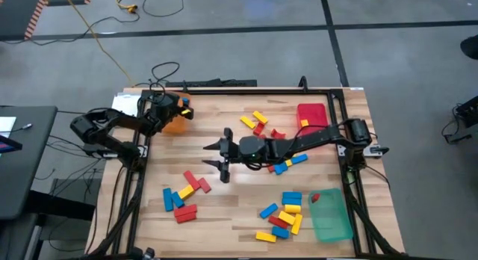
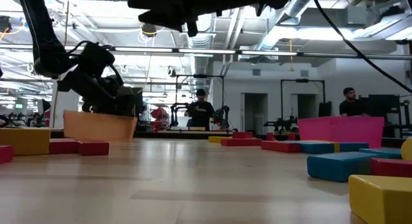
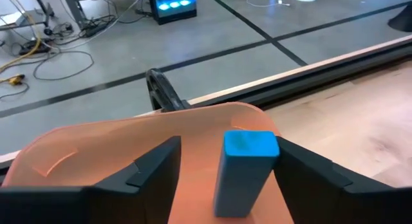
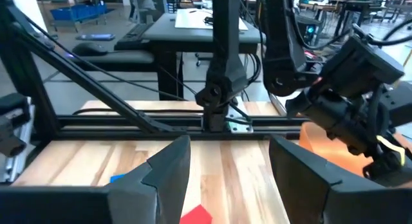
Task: Sort blocks
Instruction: Put the blue rectangle block into the orange bin, then put the yellow cylindrical block into the red bin
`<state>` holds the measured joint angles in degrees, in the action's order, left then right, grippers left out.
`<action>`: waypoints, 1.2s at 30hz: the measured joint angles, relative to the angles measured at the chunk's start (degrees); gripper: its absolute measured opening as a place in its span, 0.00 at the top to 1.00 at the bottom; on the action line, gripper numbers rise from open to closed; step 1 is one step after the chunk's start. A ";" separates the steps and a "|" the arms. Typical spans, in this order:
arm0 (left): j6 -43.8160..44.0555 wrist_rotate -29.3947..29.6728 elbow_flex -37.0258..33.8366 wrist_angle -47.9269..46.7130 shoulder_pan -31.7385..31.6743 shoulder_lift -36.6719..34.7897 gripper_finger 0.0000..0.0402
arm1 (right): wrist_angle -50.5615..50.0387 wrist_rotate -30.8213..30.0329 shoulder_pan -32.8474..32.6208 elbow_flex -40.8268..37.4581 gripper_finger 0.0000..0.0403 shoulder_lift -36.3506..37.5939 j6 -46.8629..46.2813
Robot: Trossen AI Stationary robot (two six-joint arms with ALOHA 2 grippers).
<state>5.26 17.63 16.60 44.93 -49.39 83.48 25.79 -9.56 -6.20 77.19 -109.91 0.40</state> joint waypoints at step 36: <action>-5.48 -0.65 -0.07 -18.20 21.35 -33.59 0.39 | 0.47 -8.99 -2.64 0.00 0.44 0.02 -13.81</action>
<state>-0.22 16.98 16.53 26.73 -28.04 49.89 26.26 -18.55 -8.84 77.19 -109.89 -13.40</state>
